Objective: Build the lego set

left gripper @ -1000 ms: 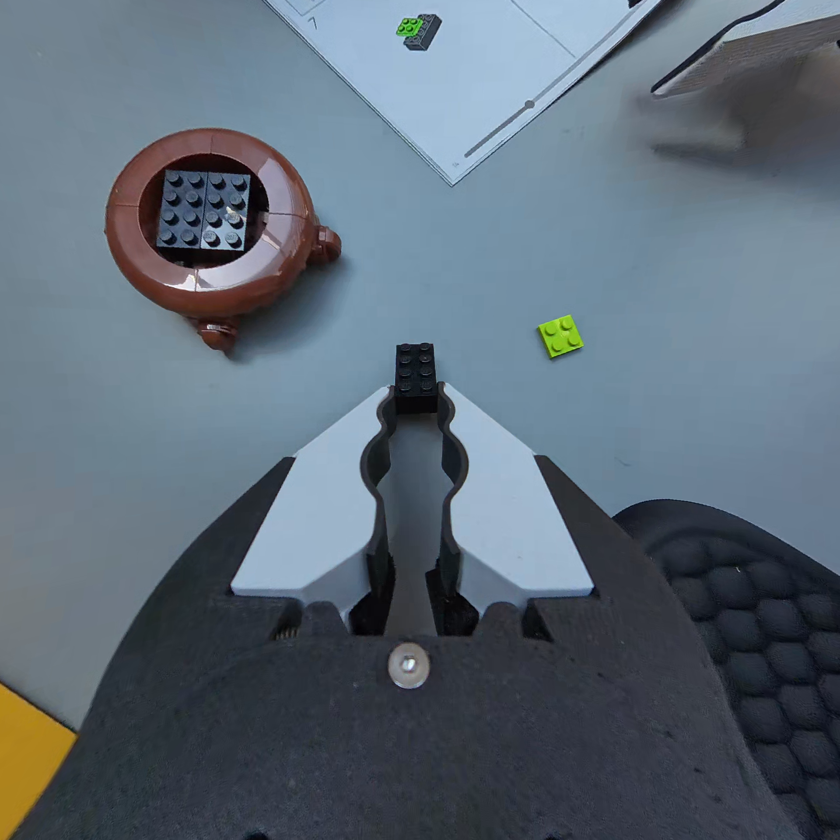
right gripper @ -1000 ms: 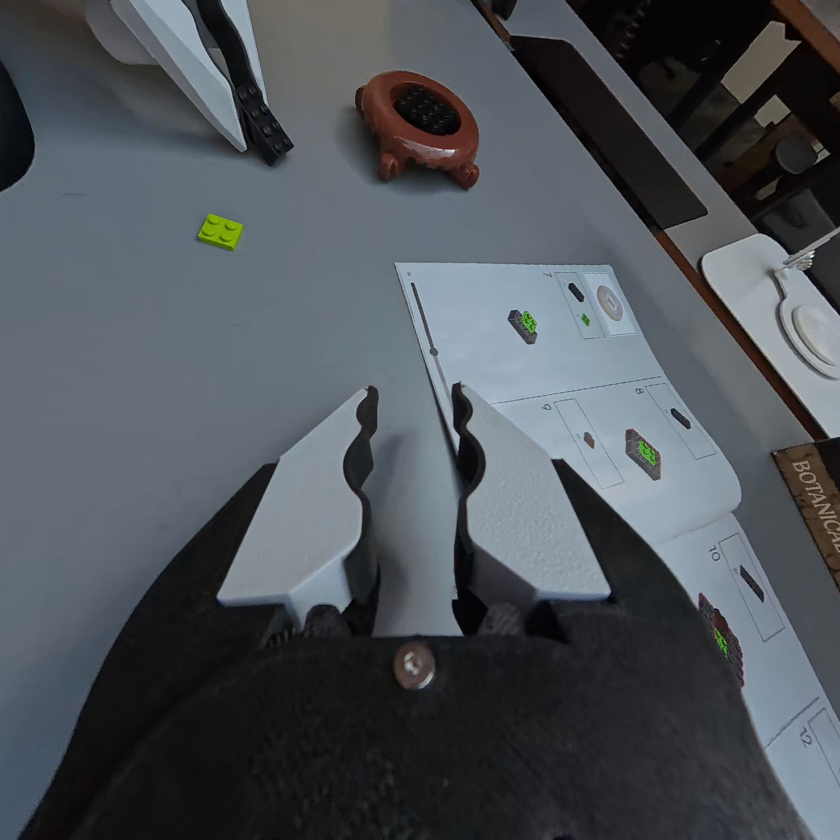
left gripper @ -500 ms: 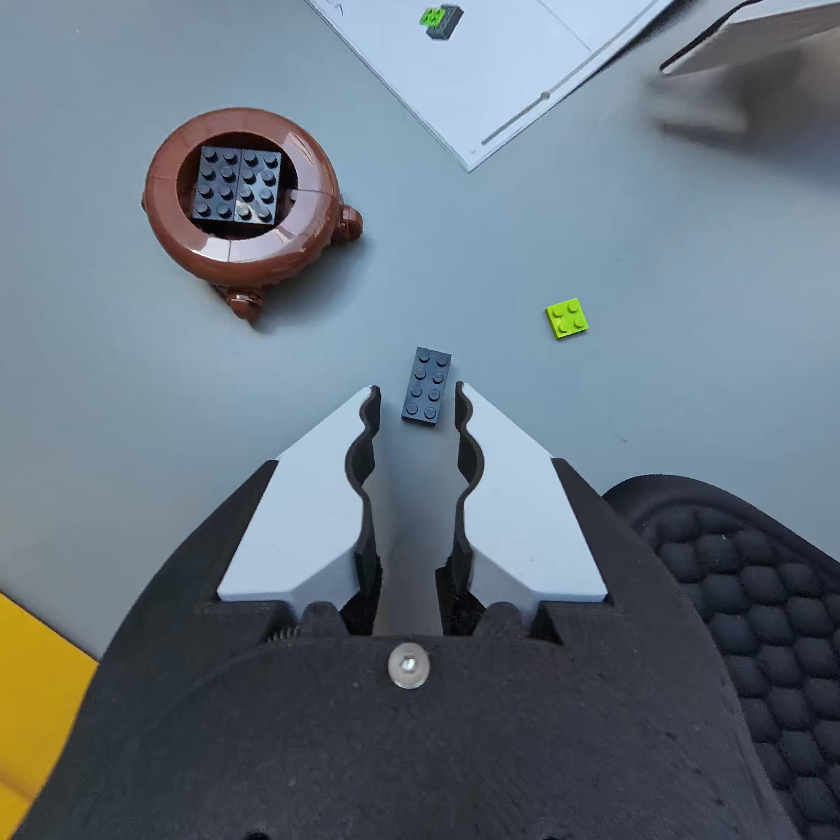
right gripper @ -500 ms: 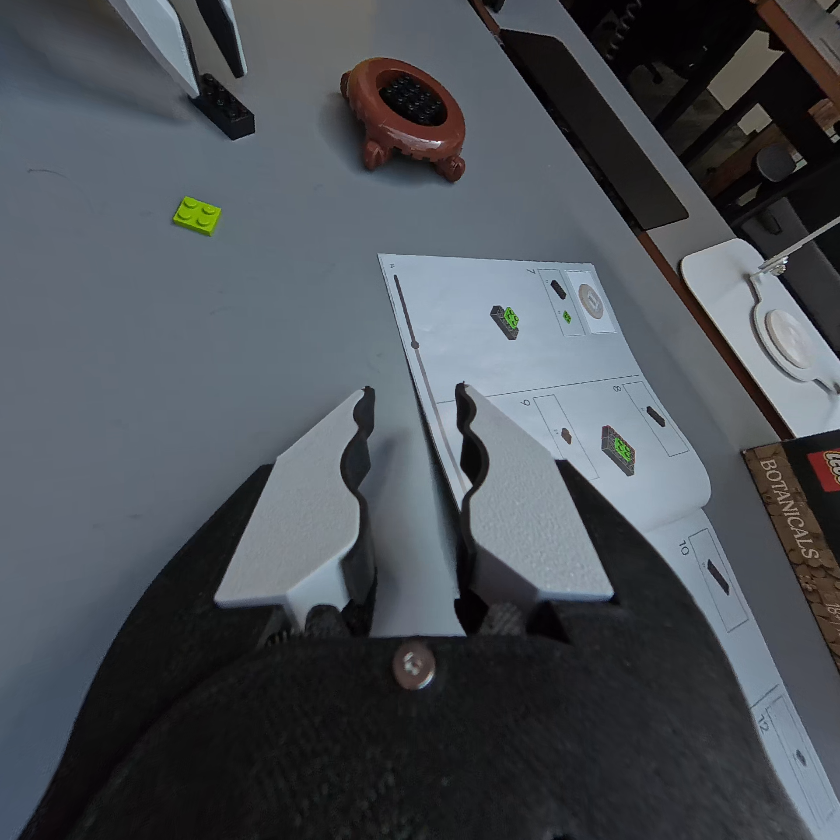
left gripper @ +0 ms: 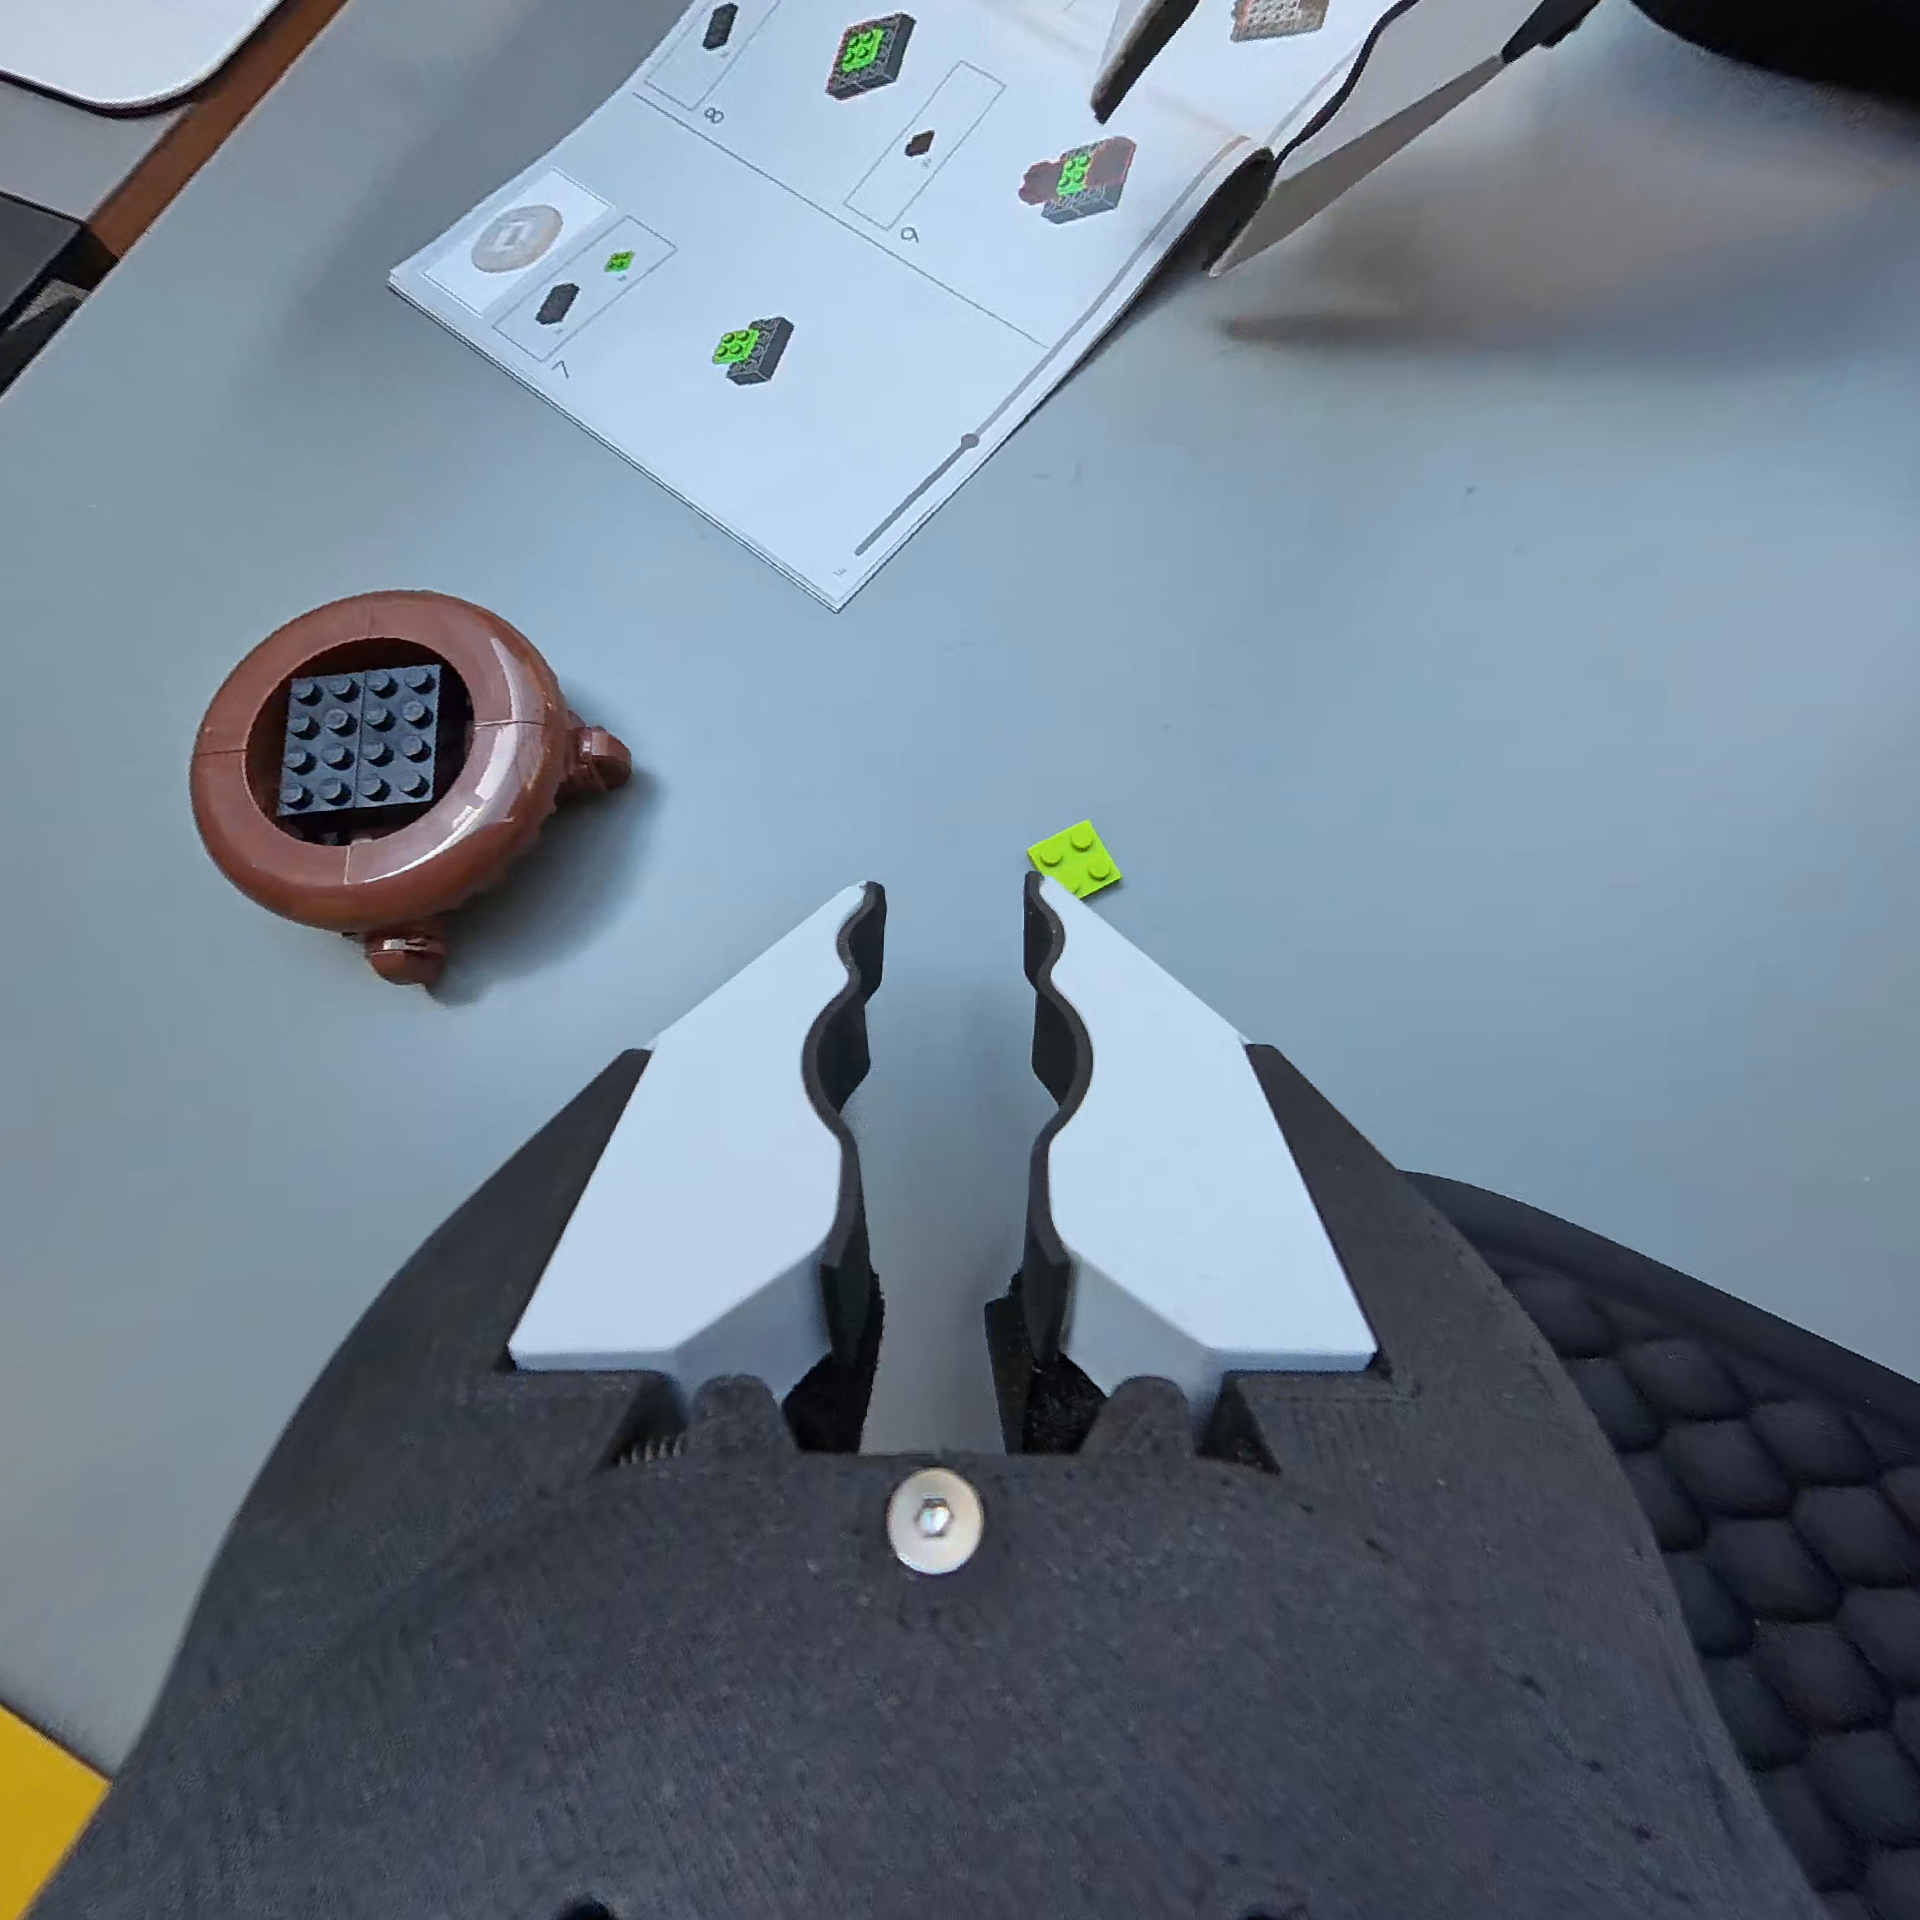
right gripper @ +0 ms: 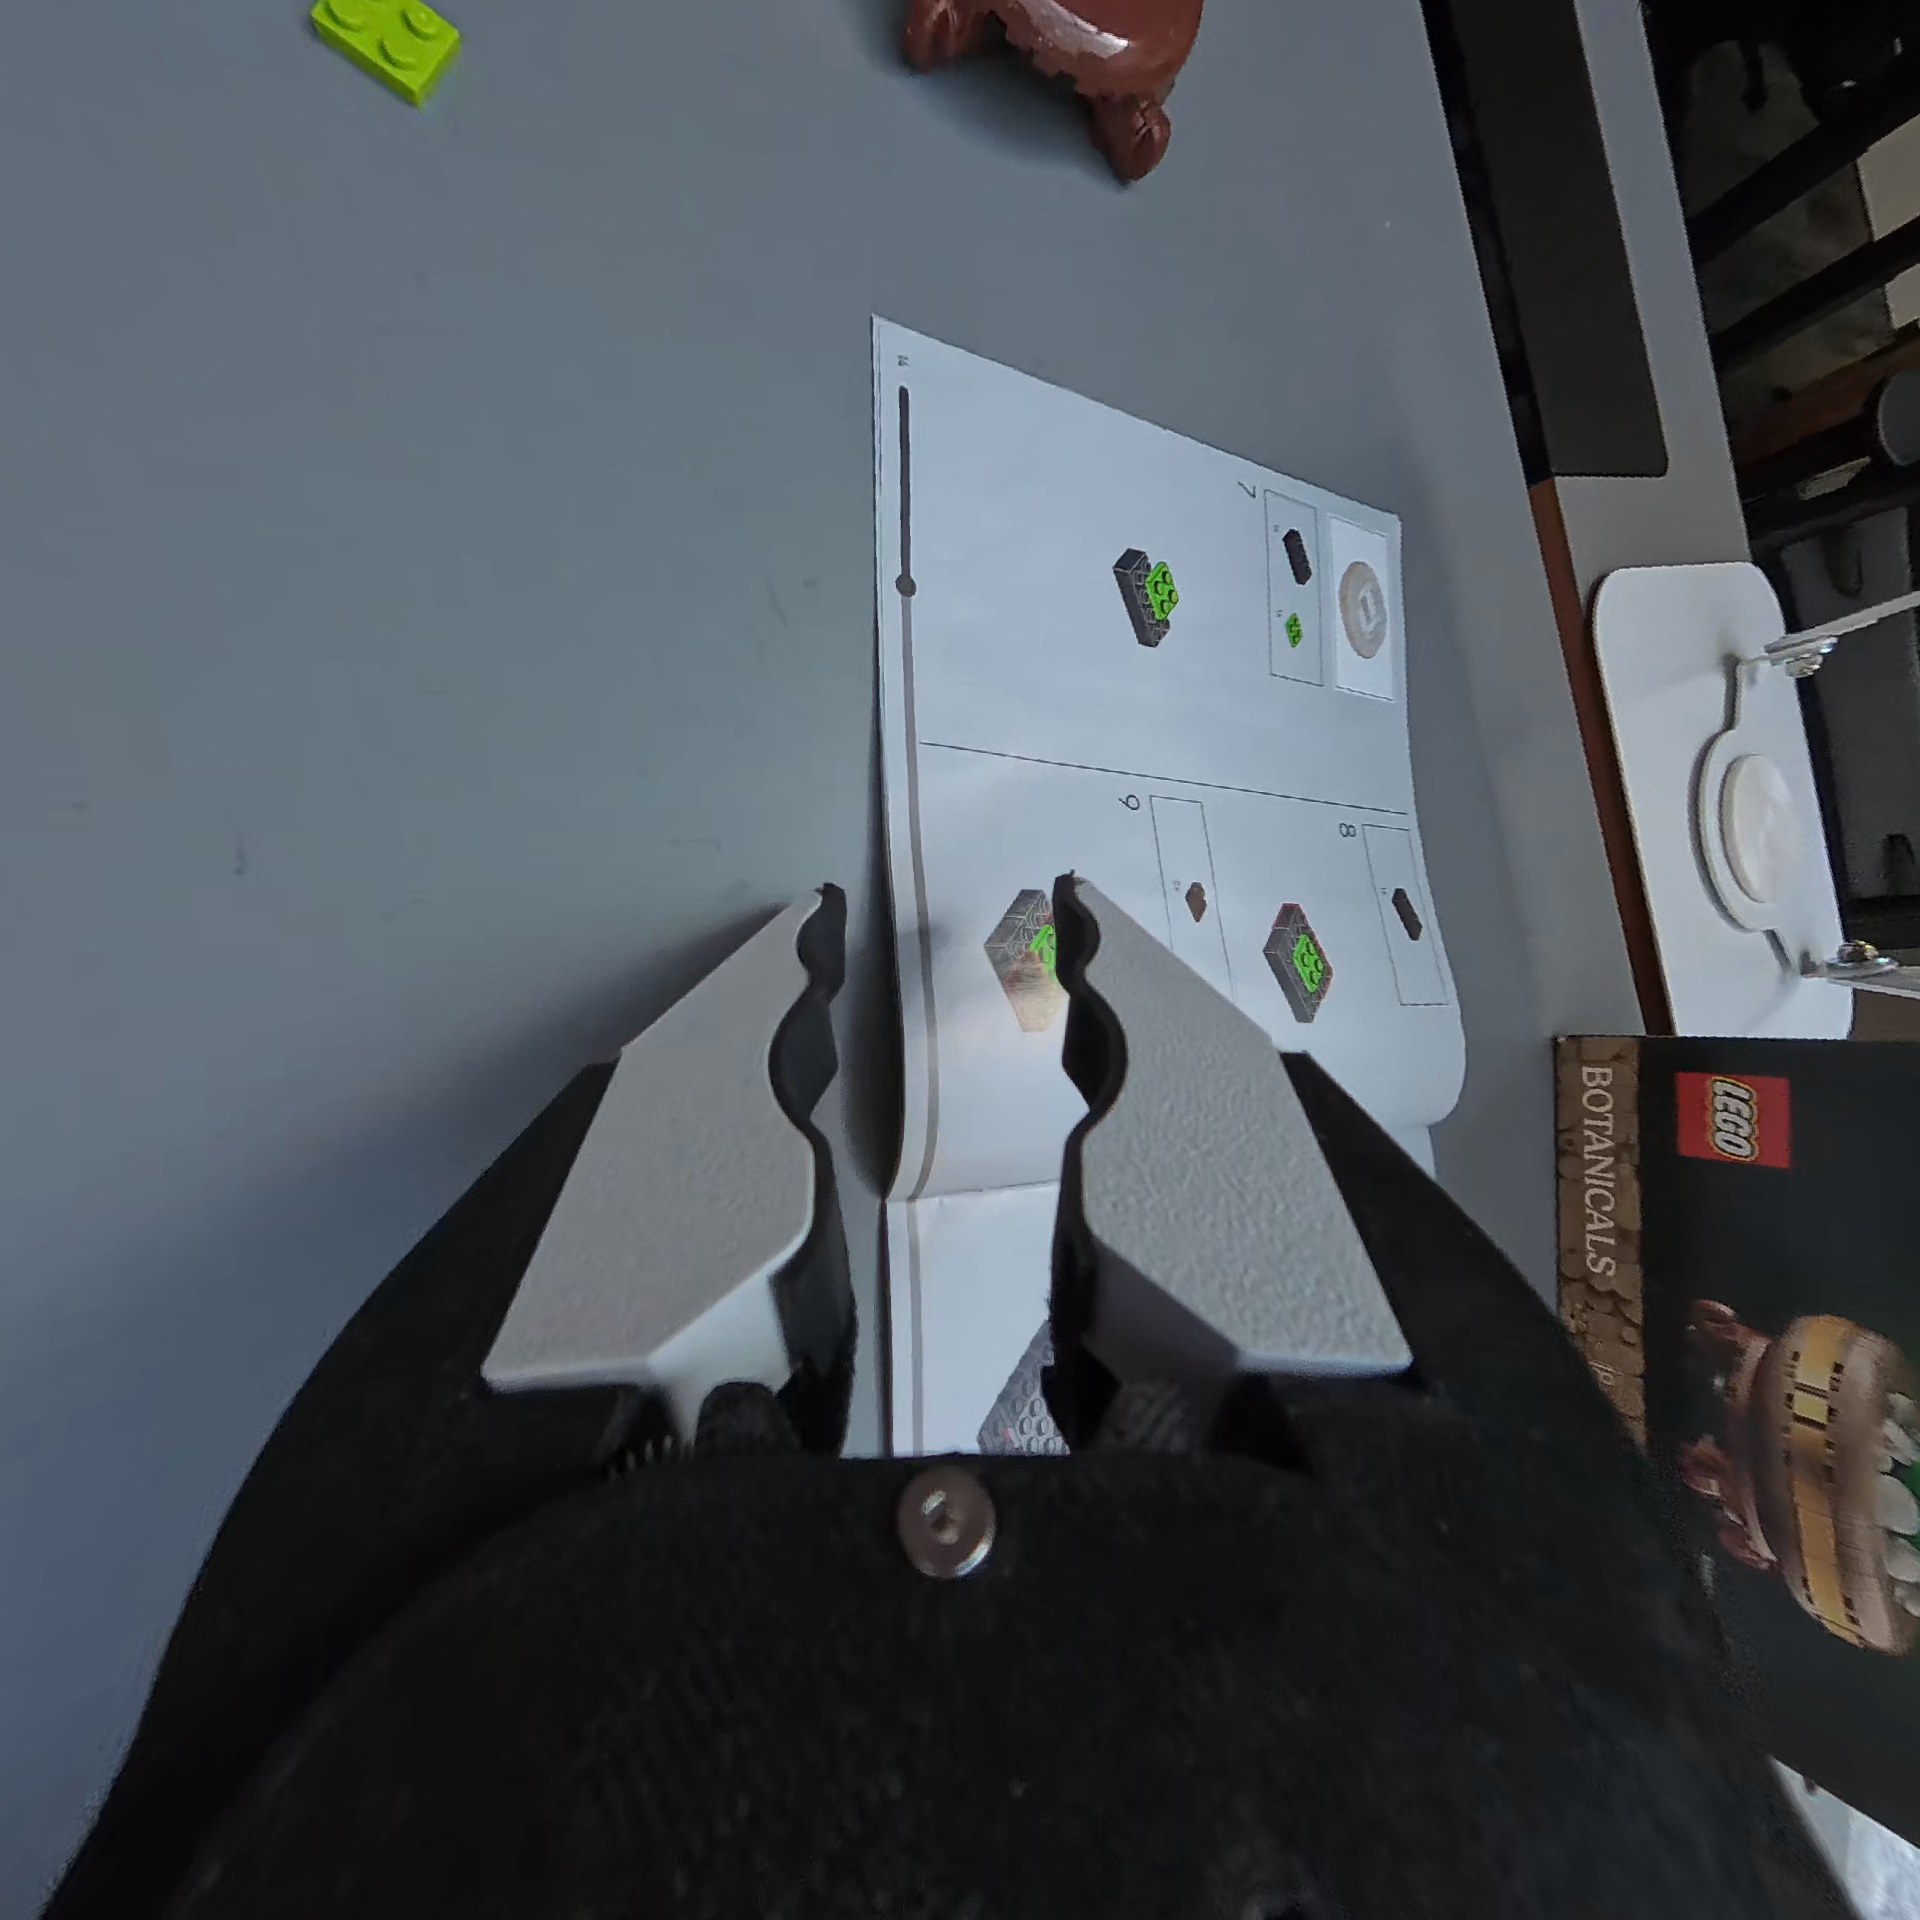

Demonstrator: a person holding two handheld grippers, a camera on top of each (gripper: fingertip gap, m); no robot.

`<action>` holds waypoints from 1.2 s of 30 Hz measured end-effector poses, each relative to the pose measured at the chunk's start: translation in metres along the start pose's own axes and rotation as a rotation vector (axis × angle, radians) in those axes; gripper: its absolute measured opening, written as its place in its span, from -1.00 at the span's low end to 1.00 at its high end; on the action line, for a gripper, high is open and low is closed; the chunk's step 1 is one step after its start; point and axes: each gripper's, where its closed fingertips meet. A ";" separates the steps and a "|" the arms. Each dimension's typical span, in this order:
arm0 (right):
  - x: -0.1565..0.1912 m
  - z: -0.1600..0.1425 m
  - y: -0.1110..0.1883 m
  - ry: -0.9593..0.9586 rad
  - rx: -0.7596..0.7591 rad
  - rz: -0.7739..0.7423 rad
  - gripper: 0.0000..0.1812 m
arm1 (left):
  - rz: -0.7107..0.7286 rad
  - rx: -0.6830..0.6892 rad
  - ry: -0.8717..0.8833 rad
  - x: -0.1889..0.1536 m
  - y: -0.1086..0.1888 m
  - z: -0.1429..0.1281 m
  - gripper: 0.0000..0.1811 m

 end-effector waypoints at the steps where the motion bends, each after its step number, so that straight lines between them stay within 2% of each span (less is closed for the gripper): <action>1: -0.001 -0.003 -0.003 0.038 0.024 -0.021 -0.55 | -0.001 -0.005 -0.003 -0.001 0.000 0.001 -0.73; 3: 0.000 -0.010 -0.009 0.059 0.063 -0.024 -0.63 | -0.010 -0.018 0.000 -0.002 0.000 0.003 -0.73; 5: 0.005 -0.012 -0.009 0.019 0.075 0.020 -0.81 | -0.017 -0.032 0.005 -0.002 0.002 0.005 -0.74; 9: 0.007 -0.011 -0.004 -0.059 0.059 0.057 -0.92 | -0.053 -0.060 0.035 -0.004 0.002 0.007 -0.75; 21: -0.011 -0.006 0.010 -0.248 -0.048 0.048 -0.94 | -0.074 -0.093 0.070 -0.009 0.002 0.011 -0.77; 27: 0.009 -0.009 0.021 -0.218 -0.038 0.155 -0.98 | -0.067 -0.106 0.079 -0.015 0.003 0.013 -0.79; 31: 0.022 -0.011 0.031 -0.206 -0.035 0.201 -0.97 | -0.126 -0.092 0.066 -0.028 -0.001 0.024 -0.80; 33: 0.031 -0.014 0.034 -0.226 -0.026 0.248 -0.97 | -0.132 -0.063 0.035 -0.029 -0.005 0.031 -0.77; 36: 0.036 -0.016 0.036 -0.272 -0.029 0.283 -0.97 | -0.152 -0.016 -0.037 -0.032 -0.022 0.046 -0.58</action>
Point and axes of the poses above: each gripper's, where its closed fingertips meet, y back along the fingers, z out of its top, x = y × z across the jaws, and after that the axes turned 15 degrees about -z, right-handed
